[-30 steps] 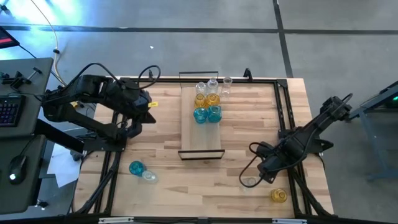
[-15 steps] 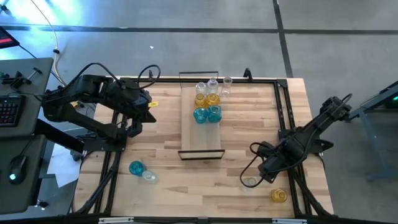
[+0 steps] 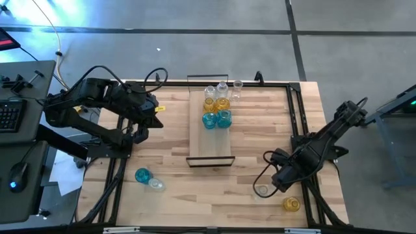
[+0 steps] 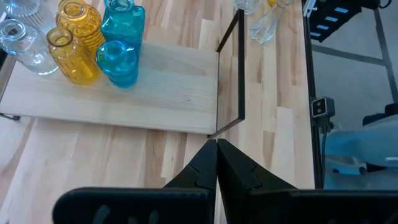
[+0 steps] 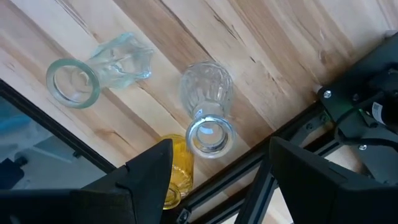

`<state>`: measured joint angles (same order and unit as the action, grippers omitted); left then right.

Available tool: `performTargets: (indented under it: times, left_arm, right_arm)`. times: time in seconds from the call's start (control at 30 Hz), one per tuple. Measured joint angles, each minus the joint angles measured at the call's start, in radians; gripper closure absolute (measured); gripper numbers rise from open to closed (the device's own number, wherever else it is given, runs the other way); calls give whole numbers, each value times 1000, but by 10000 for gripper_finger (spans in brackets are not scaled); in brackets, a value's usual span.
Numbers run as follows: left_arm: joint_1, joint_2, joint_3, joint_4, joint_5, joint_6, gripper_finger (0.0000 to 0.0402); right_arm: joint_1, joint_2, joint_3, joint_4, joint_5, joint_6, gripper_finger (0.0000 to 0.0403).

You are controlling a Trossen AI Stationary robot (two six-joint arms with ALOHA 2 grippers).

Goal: Sort vases onto shelf
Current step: Put the bottom right transparent flower vase on the shelf aligned with the other transparent flower vase

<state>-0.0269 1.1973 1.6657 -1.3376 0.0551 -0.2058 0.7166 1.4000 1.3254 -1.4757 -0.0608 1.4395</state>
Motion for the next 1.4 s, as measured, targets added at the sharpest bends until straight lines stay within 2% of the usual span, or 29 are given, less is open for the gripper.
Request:
performTargets:
  times: [0.3,0.77,1.4]
  left_arm:
    - [0,0,0,0,0,0,401]
    - [0,0,0,0,1,0,401]
    - [0,0,0,0,1,0,401]
  right_arm:
    - [0,49,0,-18,7,-68,151]
    - [44,67,0,-35,40,34,151]
    - [43,67,0,-34,42,27,151]
